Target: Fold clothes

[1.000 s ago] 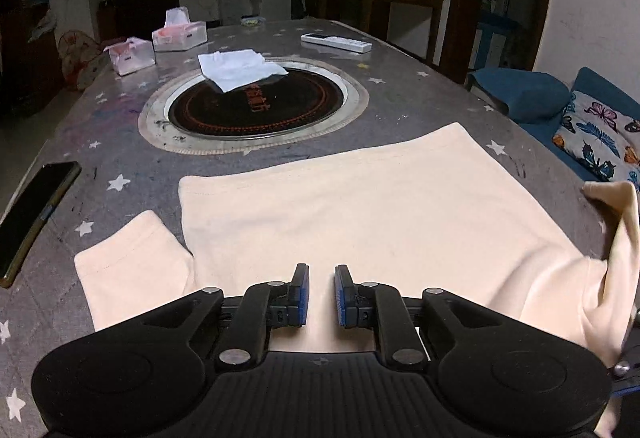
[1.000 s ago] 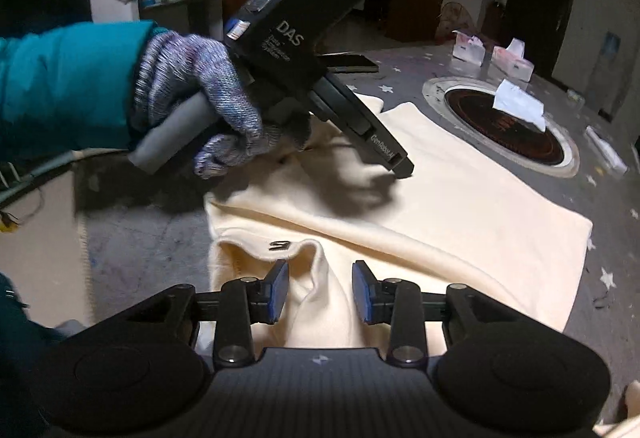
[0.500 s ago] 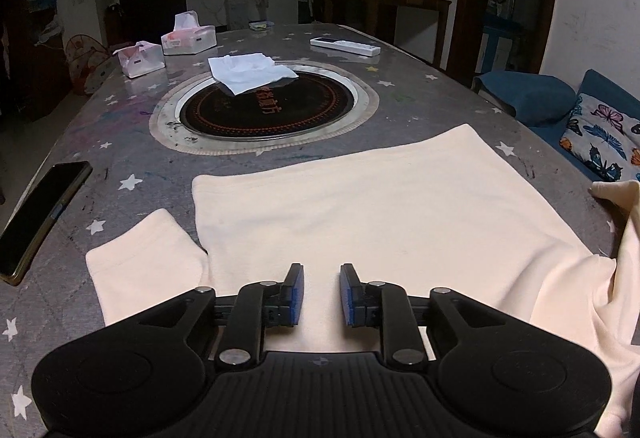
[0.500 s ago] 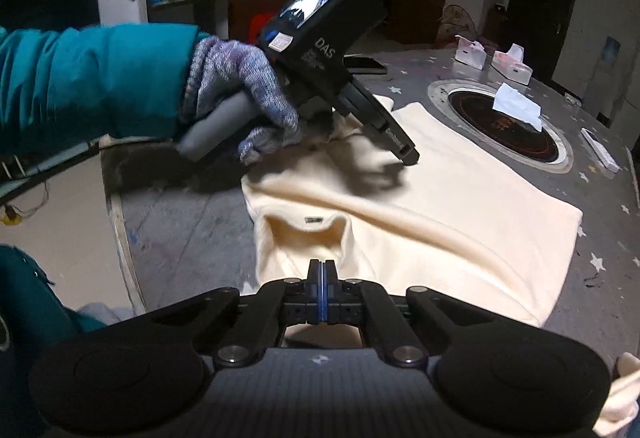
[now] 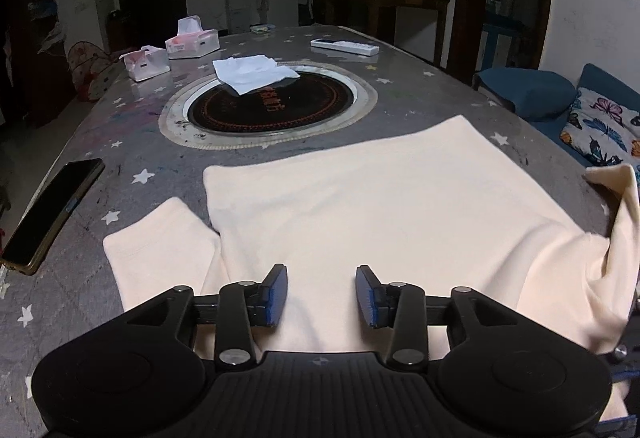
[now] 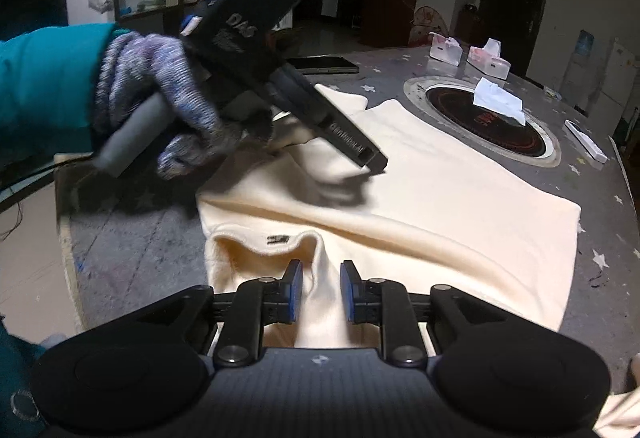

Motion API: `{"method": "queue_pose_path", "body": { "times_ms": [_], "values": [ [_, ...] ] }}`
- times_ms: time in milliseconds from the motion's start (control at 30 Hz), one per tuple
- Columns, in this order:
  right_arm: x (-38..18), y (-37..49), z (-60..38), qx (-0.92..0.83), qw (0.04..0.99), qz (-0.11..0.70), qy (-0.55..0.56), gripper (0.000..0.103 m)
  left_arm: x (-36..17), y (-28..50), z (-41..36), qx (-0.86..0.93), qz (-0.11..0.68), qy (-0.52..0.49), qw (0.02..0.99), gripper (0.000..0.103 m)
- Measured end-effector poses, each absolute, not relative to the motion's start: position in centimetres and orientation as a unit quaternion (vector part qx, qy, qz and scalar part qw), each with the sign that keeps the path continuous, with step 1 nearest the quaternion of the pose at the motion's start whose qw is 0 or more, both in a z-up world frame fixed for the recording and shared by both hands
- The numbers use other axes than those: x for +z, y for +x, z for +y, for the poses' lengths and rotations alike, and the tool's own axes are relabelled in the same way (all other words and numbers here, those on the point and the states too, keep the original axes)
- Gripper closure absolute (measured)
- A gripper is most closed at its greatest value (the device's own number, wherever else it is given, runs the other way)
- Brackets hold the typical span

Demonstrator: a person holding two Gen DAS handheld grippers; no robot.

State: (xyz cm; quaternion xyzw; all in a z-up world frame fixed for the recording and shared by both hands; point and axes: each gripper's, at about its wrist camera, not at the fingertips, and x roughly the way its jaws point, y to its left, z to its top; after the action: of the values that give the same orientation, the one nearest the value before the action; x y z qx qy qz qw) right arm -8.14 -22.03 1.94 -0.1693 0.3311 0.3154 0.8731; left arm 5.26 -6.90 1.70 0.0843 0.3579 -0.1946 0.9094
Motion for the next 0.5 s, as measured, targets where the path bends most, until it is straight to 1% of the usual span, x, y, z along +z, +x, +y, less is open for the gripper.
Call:
{"method": "queue_pose_path", "body": {
  "times_ms": [67, 133, 167, 333, 500],
  "values": [
    [1.8, -8.0, -21.8, 0.316, 0.873, 0.331, -0.167, 0.085, 1.6, 5.2, -6.7, -0.193, 0.357, 0.083, 0.91, 0.058],
    [1.9, -8.1, -21.7, 0.319, 0.872, 0.331, -0.168, 0.097, 1.6, 5.2, -6.6, -0.192, 0.357, 0.081, 0.91, 0.057],
    [2.0, -8.2, -21.7, 0.32, 0.871, 0.332, -0.169, 0.099, 1.6, 5.2, -6.6, -0.192, 0.357, 0.081, 0.911, 0.057],
    [2.8, -9.3, -22.0, 0.337, 0.864, 0.332, -0.173, 0.101, 1.5, 5.2, -6.5, -0.191, 0.355, 0.082, 0.912, 0.052],
    [4.0, -11.5, -22.4, 0.363, 0.847, 0.337, -0.19, 0.101, 1.4, 5.2, -6.4, -0.189, 0.353, 0.081, 0.913, 0.05]
  ]
}}
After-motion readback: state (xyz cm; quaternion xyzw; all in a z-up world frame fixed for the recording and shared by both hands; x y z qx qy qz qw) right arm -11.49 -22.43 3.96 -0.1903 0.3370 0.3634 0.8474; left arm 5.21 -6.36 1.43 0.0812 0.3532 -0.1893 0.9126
